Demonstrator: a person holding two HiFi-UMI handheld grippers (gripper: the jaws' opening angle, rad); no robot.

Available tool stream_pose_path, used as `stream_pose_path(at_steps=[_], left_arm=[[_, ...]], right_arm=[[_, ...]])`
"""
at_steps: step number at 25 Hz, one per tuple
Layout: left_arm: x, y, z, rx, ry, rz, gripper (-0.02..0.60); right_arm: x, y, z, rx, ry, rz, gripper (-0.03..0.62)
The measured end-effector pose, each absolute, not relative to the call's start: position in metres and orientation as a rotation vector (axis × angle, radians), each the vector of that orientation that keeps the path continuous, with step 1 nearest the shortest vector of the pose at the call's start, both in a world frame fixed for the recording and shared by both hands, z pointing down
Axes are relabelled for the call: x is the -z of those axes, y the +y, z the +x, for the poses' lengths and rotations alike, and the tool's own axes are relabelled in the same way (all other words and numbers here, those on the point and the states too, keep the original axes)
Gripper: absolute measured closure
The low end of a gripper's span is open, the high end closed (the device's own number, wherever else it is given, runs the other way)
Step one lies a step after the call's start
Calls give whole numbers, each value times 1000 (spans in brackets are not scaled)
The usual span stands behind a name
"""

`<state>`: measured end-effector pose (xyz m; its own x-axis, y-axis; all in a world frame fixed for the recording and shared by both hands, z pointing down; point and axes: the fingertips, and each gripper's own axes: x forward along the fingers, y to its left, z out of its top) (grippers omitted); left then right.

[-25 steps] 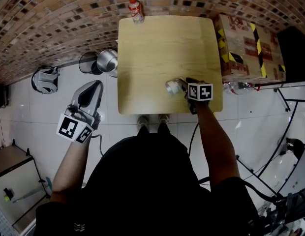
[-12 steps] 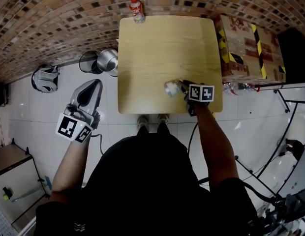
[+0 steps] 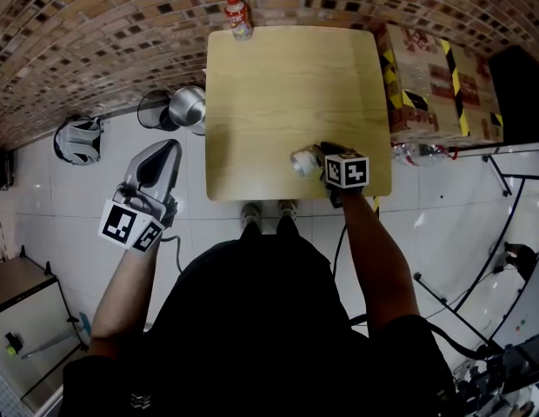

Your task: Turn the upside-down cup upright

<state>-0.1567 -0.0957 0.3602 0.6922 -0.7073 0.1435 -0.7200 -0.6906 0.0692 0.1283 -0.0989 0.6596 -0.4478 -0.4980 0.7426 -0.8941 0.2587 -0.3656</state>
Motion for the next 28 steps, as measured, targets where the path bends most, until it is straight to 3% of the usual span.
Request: stream_pose_path(at_steps=[28], left_arm=[[-356,-97,-156,-143,-1178,2782,580]], right_arm=[[-637,-113,145,-938,-2110,1358,574]])
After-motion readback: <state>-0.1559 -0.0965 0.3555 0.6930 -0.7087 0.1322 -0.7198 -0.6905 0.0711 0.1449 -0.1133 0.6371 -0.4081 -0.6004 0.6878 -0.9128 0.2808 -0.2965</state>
